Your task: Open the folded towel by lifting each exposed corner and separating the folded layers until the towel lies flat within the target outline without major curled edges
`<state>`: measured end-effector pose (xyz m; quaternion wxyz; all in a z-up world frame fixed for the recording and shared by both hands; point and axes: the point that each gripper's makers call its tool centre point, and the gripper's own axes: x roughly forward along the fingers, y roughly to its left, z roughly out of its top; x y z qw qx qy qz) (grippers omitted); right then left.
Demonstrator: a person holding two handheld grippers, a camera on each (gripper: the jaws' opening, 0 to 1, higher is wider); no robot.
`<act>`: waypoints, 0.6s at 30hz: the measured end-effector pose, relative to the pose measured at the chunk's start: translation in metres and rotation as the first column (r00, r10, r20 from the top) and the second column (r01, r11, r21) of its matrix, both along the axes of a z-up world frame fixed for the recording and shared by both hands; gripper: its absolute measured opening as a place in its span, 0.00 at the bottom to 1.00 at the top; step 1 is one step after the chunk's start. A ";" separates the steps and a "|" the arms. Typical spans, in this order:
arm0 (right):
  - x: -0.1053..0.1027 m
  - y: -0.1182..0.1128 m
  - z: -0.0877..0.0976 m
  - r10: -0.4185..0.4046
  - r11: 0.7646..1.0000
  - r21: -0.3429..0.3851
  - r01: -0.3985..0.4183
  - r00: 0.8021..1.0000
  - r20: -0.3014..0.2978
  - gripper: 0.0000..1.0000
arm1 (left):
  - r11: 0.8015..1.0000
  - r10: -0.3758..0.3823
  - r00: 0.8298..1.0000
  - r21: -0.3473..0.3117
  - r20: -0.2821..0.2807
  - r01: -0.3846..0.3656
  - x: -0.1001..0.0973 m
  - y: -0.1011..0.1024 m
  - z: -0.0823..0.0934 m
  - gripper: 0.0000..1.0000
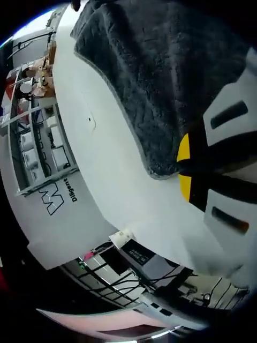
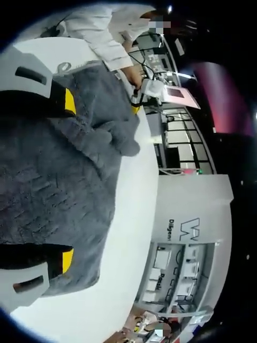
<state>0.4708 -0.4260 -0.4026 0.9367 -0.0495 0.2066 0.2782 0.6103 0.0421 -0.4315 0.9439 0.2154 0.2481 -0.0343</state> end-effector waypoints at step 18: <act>0.000 0.000 -0.004 0.002 1.000 -0.011 -0.002 1.000 -0.007 0.98 | 0.989 0.063 0.998 -0.139 0.019 -0.060 -0.007 0.014 0.007 0.25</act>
